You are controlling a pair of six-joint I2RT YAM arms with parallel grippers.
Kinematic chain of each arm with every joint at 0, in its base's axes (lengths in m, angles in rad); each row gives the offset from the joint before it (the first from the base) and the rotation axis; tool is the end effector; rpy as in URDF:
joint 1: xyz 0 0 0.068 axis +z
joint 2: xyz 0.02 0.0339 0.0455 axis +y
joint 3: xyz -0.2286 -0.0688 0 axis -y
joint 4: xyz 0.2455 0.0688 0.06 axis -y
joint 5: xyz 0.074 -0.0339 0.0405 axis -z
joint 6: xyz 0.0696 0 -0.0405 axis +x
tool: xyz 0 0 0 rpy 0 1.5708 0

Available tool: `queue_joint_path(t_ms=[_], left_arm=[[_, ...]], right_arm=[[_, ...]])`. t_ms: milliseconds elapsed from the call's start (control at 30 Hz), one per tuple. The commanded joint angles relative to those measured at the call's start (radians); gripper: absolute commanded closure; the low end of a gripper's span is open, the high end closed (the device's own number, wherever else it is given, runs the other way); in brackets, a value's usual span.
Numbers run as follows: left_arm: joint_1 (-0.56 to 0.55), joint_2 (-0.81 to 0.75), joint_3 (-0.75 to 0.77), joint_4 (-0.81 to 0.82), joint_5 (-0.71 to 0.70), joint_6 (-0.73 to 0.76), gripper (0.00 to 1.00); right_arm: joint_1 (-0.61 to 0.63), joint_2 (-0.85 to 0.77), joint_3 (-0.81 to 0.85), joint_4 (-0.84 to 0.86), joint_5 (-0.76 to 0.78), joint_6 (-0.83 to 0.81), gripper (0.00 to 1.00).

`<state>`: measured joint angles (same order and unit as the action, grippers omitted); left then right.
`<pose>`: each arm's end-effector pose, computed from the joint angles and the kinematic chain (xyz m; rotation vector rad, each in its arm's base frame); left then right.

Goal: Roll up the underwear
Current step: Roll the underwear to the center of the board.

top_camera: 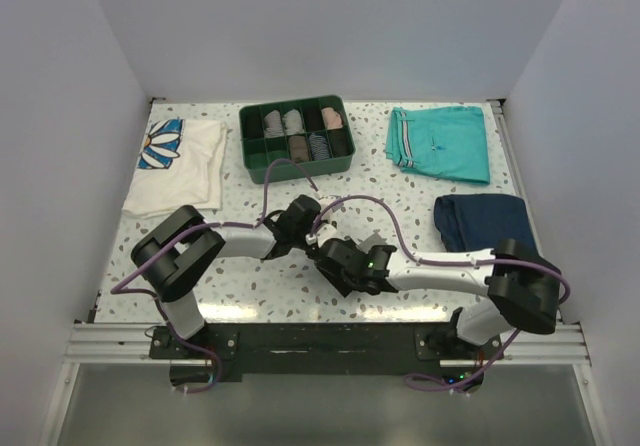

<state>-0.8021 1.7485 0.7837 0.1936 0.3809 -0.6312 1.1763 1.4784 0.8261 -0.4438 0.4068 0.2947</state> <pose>0.2240 -0.2688 0.0743 0.4271 2.5376 -1.0847 0.1382 0.2603 0.1171 -0.9629 2.3362 0.0237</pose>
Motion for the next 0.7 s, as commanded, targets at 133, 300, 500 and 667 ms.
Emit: queue_joint_path(t_ms=[133,300,500,667], left_arm=[[-0.006,-0.017,0.022,-0.026,-0.004,0.027,1.0],[-0.005,-0.029,0.014,-0.032,-0.019,0.021,1.0],[0.033,-0.086,-0.023,-0.049,-0.077,-0.002,0.58],[0.159,-0.227,-0.089,-0.08,-0.128,-0.022,0.33]], right_arm=[[0.02,0.034,-0.021,0.033,0.058,0.058,0.63],[0.022,0.013,-0.065,0.05,0.053,0.139,0.78],[0.02,-0.036,-0.16,0.132,0.018,0.237,0.8],[0.02,-0.055,-0.205,0.223,-0.019,0.253,0.8]])
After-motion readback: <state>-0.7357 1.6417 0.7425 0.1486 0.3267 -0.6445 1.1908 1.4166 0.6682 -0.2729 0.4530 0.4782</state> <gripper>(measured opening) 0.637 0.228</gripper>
